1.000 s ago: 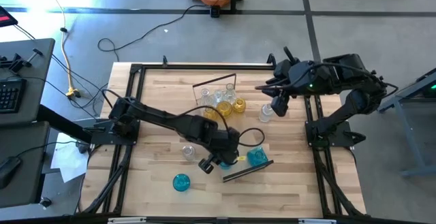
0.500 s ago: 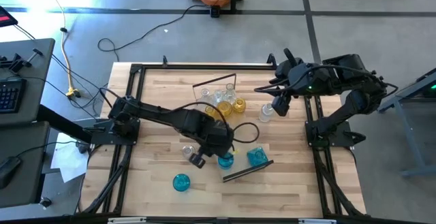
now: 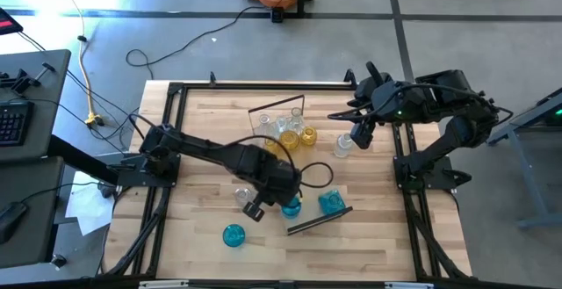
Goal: Sort vases onto shelf
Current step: Put the blue crystal vase on the shelf aligned with the other blue crystal vase
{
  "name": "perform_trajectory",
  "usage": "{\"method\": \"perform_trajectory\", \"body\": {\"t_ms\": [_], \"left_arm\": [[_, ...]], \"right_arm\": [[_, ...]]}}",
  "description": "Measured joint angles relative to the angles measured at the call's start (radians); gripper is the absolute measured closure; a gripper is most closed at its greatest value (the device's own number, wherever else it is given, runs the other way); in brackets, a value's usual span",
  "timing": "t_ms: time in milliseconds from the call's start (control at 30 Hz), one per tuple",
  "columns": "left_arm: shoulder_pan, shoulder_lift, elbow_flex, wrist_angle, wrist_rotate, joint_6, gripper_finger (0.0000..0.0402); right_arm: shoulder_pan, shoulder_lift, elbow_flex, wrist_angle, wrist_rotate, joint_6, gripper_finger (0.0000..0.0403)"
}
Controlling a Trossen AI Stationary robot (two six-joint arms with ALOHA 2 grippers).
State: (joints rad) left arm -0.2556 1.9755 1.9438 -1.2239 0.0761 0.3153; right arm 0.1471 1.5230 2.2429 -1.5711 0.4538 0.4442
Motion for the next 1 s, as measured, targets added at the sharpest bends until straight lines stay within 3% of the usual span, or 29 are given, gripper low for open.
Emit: {"method": "perform_trajectory", "body": {"t_ms": [200, 567, 1000], "left_arm": [[0.005, 0.000, 0.000, 0.033, 0.012, 0.000, 0.0401], [0.010, 0.049, -0.001, 0.068, 0.123, 0.037, 0.0401], [0.050, 0.074, 0.000, 0.107, 0.122, 0.071, 0.0401]], "right_arm": [[0.000, 0.000, 0.000, 0.000, 0.000, 0.000, 0.0258], [0.000, 0.000, 0.000, 0.000, 0.000, 0.006, 0.0258], [0.000, 0.000, 0.000, 0.000, -0.002, 0.011, 0.0258]]}}
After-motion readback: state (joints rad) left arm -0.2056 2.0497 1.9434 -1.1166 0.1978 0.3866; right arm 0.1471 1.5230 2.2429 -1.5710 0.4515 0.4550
